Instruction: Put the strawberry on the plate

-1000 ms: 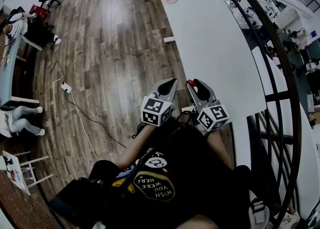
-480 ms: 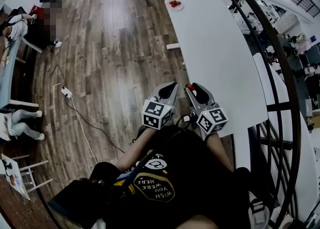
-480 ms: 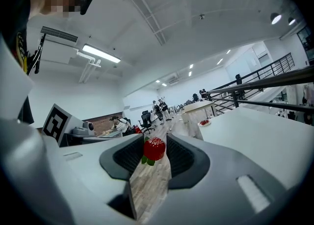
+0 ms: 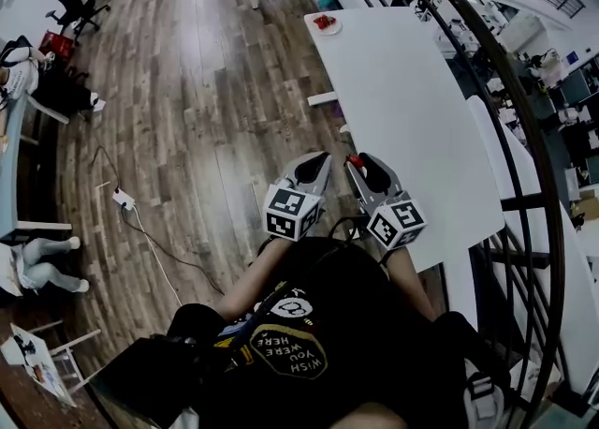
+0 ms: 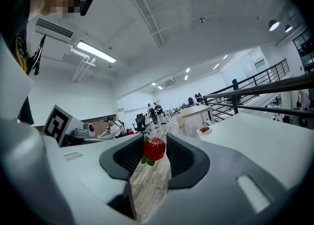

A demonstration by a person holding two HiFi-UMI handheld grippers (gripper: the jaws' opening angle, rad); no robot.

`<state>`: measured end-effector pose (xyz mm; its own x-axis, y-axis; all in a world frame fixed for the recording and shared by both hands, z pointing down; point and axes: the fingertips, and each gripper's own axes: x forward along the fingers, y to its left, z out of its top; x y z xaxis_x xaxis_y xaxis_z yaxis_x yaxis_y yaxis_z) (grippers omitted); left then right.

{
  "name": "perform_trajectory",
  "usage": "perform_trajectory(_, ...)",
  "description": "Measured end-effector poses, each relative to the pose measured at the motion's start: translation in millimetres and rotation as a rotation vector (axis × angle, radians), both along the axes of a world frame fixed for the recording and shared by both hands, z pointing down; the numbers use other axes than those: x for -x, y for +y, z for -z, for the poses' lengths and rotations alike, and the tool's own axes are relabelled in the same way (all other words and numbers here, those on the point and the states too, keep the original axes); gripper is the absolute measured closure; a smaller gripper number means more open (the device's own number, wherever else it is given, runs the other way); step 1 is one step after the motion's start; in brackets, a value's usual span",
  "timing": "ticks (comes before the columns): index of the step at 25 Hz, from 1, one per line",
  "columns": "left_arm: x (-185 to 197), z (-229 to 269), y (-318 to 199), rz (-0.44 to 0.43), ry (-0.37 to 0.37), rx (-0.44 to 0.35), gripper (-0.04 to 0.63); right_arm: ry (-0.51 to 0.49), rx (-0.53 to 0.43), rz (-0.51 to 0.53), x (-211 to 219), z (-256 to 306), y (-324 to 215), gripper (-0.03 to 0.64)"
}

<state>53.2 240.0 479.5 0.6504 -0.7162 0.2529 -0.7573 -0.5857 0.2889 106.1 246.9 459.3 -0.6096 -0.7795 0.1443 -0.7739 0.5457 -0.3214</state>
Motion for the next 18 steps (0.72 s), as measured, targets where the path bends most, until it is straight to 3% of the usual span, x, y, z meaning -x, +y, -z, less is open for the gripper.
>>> perform_trajectory(6, 11.4, -7.3, -8.7, -0.06, 0.012, 0.014, 0.594, 0.014, 0.014, -0.043, 14.8, -3.1, -10.1, 0.469)
perform_trajectory(18, 29.0, -14.9, -17.6, -0.063, 0.03, 0.048, 0.594, 0.018, 0.042, -0.054, 30.0, -3.9, -28.3, 0.469)
